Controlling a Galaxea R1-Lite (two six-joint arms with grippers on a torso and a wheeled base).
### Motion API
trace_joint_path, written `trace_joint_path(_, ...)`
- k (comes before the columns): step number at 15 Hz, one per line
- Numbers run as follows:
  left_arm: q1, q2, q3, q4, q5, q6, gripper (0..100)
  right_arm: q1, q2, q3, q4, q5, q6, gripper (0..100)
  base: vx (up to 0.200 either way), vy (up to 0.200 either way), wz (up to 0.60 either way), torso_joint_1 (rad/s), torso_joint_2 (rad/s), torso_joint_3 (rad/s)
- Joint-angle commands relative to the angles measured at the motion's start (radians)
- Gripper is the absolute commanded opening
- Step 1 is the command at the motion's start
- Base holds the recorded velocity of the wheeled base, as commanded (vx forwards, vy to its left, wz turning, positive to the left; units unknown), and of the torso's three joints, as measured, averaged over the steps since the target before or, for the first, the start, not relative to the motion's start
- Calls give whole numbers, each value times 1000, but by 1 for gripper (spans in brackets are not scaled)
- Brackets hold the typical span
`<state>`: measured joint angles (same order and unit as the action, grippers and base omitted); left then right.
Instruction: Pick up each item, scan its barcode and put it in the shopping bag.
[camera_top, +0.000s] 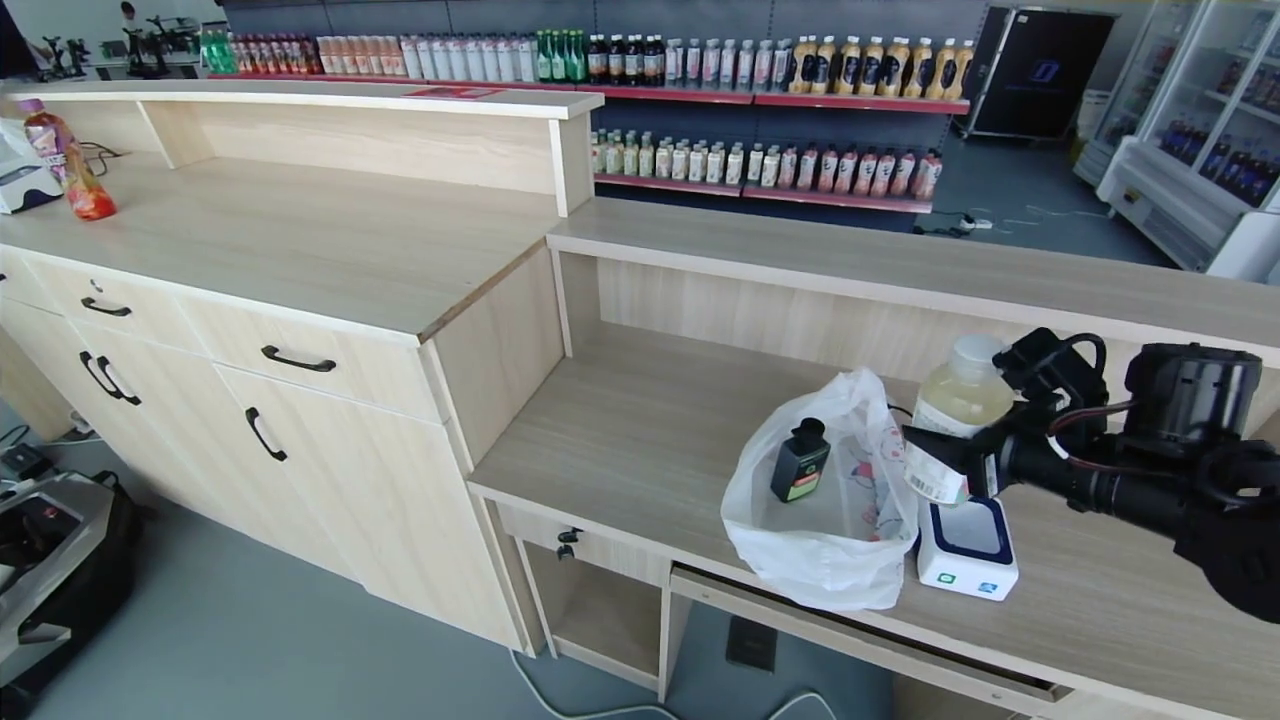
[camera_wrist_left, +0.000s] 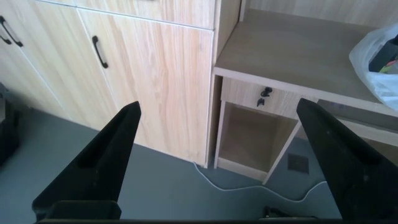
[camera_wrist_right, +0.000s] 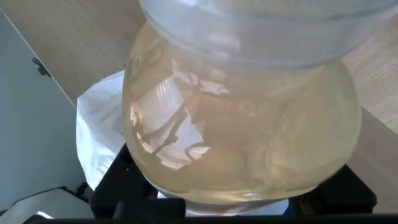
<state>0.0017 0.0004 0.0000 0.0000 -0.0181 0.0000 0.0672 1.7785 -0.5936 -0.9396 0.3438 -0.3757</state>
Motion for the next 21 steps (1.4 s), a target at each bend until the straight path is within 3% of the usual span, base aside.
trace_joint_path(1,0,1,0,0,0,0,100,78,45,11,-4,3,-3,0,0,0,0,0,0,0)
trace_joint_path(8,0,0,0,0,0,0,100,106,275,11,-205,4,-61,0,0,0,0,0,0,0)
trace_joint_path(15,0,1,0,0,0,0,100,111,415,-8,-254,6,-74,0,0,0,0,0,0,0)
trace_joint_path(21,0,1,0,0,0,0,100,109,510,-106,-301,41,-69,0,0,0,0,0,0,0)
